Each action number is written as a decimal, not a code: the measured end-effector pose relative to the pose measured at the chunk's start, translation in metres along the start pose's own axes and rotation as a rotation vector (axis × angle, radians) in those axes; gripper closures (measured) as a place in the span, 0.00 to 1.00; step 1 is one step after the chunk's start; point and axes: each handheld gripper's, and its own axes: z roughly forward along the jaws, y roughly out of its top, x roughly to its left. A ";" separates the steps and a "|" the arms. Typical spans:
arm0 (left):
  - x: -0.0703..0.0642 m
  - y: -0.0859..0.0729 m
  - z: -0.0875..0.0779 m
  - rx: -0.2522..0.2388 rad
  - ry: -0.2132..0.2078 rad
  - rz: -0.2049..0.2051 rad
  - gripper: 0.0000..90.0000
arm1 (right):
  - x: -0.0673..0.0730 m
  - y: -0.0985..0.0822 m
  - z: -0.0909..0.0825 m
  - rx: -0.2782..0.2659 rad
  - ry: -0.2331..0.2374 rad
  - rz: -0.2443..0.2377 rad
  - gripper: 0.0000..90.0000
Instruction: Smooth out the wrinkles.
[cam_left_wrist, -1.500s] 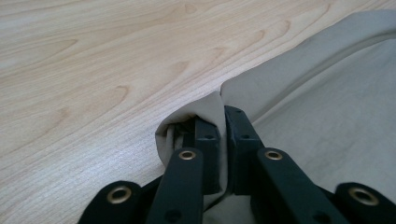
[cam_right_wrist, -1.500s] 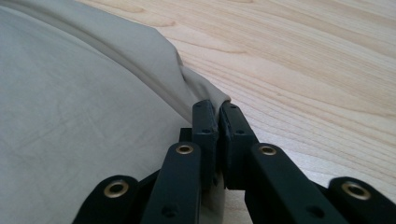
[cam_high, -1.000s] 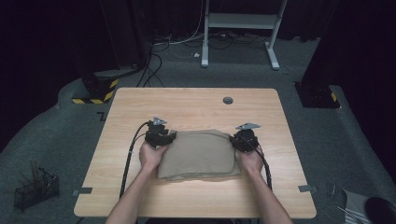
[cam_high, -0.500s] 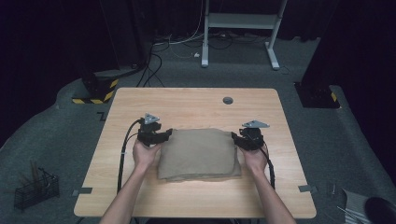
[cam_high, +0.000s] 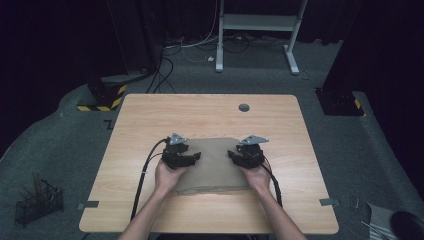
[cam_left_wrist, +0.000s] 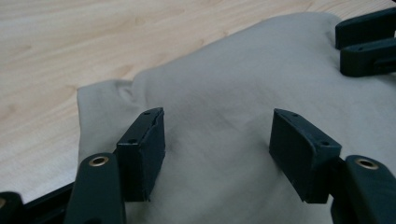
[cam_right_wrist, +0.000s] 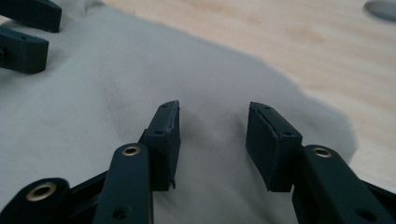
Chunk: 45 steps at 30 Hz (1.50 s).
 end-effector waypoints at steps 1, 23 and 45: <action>0.002 -0.003 0.001 -0.006 -0.005 -0.009 0.40 | 0.000 -0.003 0.001 0.000 0.004 0.008 0.60; 0.008 -0.022 -0.020 0.010 0.032 -0.004 0.39 | -0.021 -0.033 -0.015 0.035 -0.049 0.031 0.59; 0.008 -0.017 -0.003 0.009 0.047 -0.017 0.39 | -0.010 -0.050 -0.024 0.008 -0.039 0.017 0.57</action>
